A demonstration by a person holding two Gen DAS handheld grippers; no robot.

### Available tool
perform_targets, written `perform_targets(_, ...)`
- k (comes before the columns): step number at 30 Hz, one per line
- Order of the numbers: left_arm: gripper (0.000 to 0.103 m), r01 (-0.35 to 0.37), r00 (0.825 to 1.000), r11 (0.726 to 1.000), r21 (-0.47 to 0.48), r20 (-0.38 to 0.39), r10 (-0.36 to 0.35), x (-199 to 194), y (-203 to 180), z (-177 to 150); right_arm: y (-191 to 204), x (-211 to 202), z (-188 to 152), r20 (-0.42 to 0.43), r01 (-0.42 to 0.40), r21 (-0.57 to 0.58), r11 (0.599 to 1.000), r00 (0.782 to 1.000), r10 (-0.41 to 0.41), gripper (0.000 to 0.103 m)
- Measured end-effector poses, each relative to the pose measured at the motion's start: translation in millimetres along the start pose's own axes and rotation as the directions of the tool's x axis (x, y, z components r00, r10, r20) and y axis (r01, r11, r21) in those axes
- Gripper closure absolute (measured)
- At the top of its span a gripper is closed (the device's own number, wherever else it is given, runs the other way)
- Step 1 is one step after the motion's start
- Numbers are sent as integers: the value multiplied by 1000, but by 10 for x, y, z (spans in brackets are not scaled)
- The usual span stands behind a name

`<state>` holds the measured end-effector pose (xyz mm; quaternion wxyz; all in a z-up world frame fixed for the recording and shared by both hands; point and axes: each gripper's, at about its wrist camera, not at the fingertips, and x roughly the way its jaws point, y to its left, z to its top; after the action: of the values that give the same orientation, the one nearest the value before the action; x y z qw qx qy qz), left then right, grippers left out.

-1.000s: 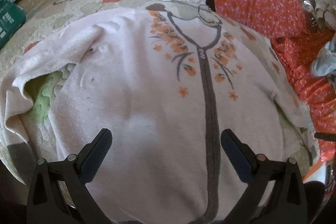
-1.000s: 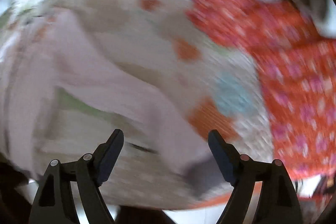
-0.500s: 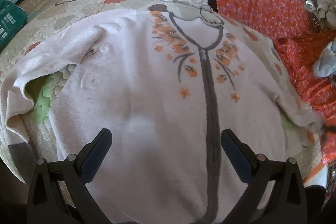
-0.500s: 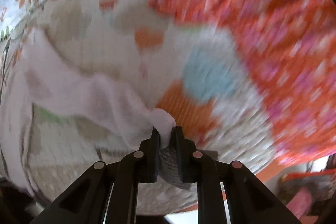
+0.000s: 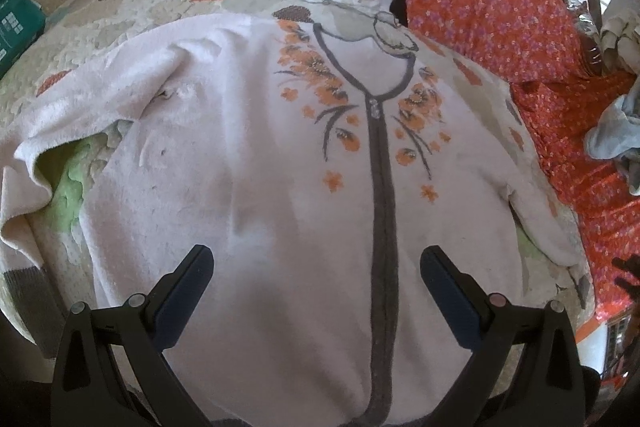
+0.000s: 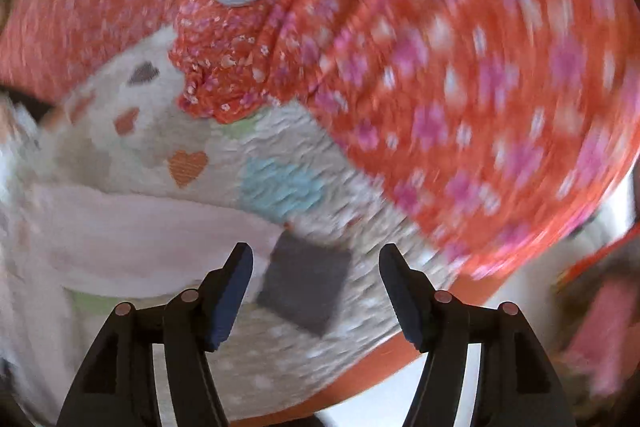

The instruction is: Fold small clothes

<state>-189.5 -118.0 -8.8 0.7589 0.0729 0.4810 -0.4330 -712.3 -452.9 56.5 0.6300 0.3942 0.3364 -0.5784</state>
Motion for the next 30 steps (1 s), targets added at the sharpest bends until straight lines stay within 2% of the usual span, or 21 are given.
perform_targets(4,0,-9,1000,1000,-1,-1,9,15,5,-14,52,159,-246,-38,-118,38,992,992,120,33)
perform_targets(6,0,-15,1000,1000,5,-5,15,28,7,-28,56,323,-378,-92,-208,107,972,972,218,33)
perform_targets(8,0,-19,1000,1000,2,-11,19,47,22,-35,22,491,-543,-139,-294,221,930,934,328,33)
perform_targets(9,0,-20,1000,1000,-3,-14,20,55,37,-37,4,581,-593,-149,-310,273,911,922,358,33)
perform_targets(10,0,-20,1000,1000,-7,-15,20,58,49,-32,-7,653,-613,-147,-311,308,899,918,368,32)
perform_targets(13,0,-18,1000,1000,-18,-7,18,40,79,-7,-94,832,-615,-126,-259,419,870,932,339,32)
perform_targets(15,0,-15,1000,1000,-21,10,16,-10,98,15,-178,942,-616,-83,-272,533,801,926,369,30)
perform_targets(16,0,-16,1000,1000,-22,18,16,-36,112,31,-188,935,-597,-59,-272,555,786,930,363,30)
perform_targets(17,0,-19,999,999,-26,31,20,-80,138,47,-167,910,-569,-30,-264,555,789,941,336,30)
perform_targets(18,0,-22,999,999,-31,38,23,-111,163,74,-99,884,-512,-9,-246,526,814,955,295,33)
perform_targets(19,0,-25,998,999,-40,50,27,-166,214,119,-45,875,-469,-4,-231,495,838,963,268,59)
perform_targets(20,0,-28,998,998,-52,59,31,-216,267,163,51,889,-411,-14,-206,443,872,972,237,97)
perform_targets(21,0,-31,997,997,-73,70,36,-291,358,239,112,910,-371,-18,-191,417,889,976,218,101)
perform_targets(24,0,-40,993,991,-126,102,53,-480,614,442,325,806,-309,28,-193,336,922,980,195,101)
perform_targets(26,0,-60,989,988,-144,124,78,-577,780,570,585,679,-264,53,-199,235,952,980,192,102)
perform_targets(28,0,-89,979,983,-163,165,116,-691,951,720,1043,503,-224,74,-230,94,969,972,224,102)
perform_targets(30,0,-119,960,974,-193,227,162,-808,1137,829,1432,349,-240,56,-301,-5,954,952,301,102)
